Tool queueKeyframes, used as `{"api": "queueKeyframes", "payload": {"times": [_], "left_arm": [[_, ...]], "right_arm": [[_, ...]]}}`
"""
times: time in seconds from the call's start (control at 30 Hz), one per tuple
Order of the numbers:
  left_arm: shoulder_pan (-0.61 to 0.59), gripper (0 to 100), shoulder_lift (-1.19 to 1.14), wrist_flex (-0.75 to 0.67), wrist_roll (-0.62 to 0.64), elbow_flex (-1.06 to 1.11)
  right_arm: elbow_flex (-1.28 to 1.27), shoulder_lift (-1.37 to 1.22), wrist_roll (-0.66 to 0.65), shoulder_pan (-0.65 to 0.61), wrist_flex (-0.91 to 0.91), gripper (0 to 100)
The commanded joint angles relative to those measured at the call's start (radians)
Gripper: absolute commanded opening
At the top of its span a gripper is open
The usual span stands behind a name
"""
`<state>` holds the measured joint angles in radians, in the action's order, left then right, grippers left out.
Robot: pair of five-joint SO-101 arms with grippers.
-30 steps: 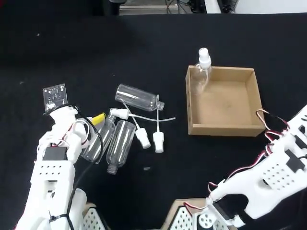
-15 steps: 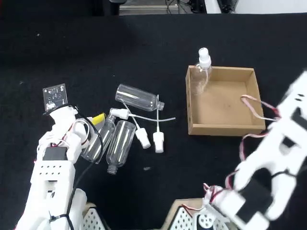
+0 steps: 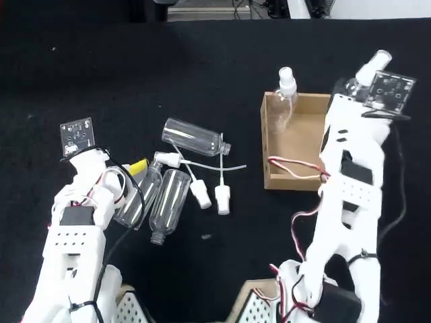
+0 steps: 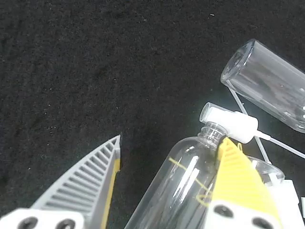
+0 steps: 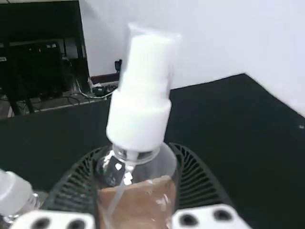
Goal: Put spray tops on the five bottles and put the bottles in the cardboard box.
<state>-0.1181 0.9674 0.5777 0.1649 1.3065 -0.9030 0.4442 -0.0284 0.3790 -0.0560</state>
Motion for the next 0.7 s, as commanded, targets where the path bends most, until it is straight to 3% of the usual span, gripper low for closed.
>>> {"api": "queueKeyframes", "payload": {"times": [0.0, 0.33, 0.67], "left_arm": [[-0.012, 30, 0.015, -0.021, 0.003, -0.008], [-0.012, 30, 0.015, -0.021, 0.003, -0.008], [-0.012, 30, 0.015, -0.021, 0.003, -0.007]], "right_arm": [[0.012, -0.085, -0.049, -0.012, -0.153, 1.1], [0.015, -0.346, -0.054, 0.002, -0.423, 1.1], [0.18, -0.568, -0.046, 0.002, -0.439, 1.1]]}}
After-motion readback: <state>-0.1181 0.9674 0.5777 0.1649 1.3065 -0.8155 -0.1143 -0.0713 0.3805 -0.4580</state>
